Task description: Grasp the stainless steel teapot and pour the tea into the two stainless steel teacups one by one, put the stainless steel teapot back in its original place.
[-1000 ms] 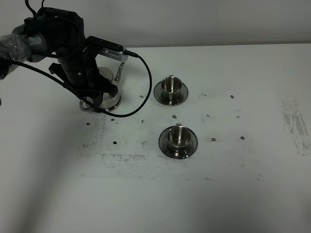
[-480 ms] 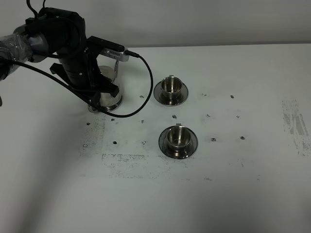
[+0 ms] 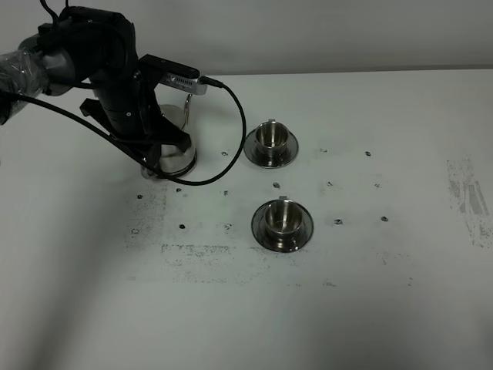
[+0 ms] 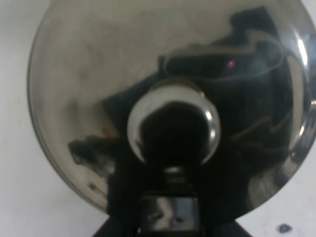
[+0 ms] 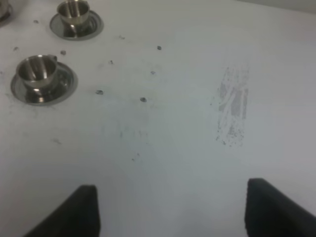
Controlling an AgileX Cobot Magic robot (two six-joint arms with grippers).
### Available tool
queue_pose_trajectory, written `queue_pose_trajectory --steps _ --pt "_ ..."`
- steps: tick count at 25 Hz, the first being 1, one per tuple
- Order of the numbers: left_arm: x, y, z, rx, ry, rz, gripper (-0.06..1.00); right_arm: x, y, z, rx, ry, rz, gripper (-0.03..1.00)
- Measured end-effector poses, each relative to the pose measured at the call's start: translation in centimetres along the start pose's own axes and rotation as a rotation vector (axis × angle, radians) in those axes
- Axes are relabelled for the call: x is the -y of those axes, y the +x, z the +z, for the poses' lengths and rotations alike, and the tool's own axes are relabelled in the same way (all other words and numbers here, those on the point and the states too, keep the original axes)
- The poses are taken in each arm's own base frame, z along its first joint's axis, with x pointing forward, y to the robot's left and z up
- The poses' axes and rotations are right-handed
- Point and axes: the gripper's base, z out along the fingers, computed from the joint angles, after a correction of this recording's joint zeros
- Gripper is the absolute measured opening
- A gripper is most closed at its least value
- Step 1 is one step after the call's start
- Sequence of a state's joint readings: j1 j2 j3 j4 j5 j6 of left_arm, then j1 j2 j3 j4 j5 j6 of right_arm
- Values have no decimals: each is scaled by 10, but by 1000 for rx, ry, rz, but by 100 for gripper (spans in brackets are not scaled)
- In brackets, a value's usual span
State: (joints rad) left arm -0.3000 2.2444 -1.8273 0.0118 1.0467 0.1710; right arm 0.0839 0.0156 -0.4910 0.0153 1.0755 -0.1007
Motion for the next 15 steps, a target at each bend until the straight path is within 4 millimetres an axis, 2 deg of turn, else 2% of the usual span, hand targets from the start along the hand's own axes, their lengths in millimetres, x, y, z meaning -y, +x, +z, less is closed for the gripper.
queue_pose_trajectory --steps 7,15 --pt "-2 -5 -20 0 -14 74 18 0 0 0 0 0 0 59" --pt "-5 -12 -47 25 -40 457 18 0 0 0 0 0 0 59"
